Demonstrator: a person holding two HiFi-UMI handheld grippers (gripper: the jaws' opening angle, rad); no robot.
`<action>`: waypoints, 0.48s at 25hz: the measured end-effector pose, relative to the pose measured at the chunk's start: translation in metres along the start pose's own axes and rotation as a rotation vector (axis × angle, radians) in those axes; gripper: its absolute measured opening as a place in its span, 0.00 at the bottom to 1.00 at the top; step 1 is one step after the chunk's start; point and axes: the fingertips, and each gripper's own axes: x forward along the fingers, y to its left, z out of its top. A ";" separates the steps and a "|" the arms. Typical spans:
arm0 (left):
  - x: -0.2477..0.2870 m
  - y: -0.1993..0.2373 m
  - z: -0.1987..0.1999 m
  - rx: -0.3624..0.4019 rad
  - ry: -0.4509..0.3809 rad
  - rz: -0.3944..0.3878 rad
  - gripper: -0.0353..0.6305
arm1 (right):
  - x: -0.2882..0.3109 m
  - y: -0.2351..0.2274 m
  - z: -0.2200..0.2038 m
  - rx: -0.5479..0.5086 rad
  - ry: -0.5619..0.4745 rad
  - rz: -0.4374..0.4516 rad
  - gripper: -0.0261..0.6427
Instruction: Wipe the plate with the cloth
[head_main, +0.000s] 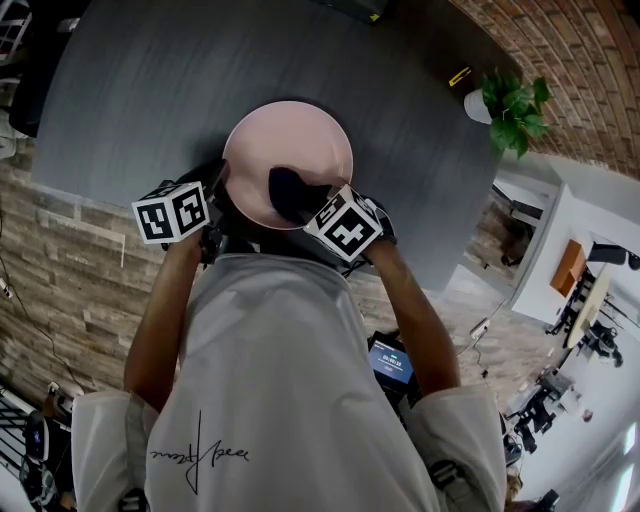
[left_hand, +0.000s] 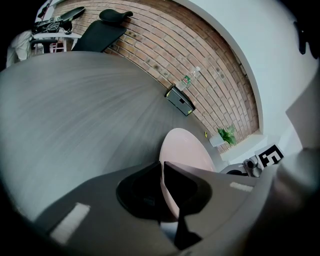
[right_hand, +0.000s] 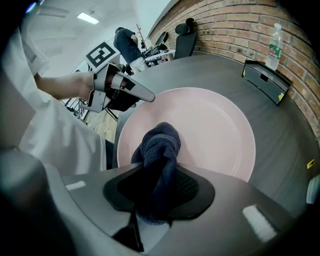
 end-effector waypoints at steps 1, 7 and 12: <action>0.000 0.000 0.000 -0.002 0.001 -0.001 0.12 | -0.001 -0.002 0.000 -0.007 0.002 -0.003 0.24; 0.000 -0.001 0.004 0.011 -0.011 -0.001 0.12 | -0.002 -0.010 -0.002 -0.025 0.009 -0.020 0.24; 0.000 -0.001 0.004 0.009 -0.008 -0.004 0.12 | -0.004 -0.020 -0.003 -0.040 0.028 -0.052 0.24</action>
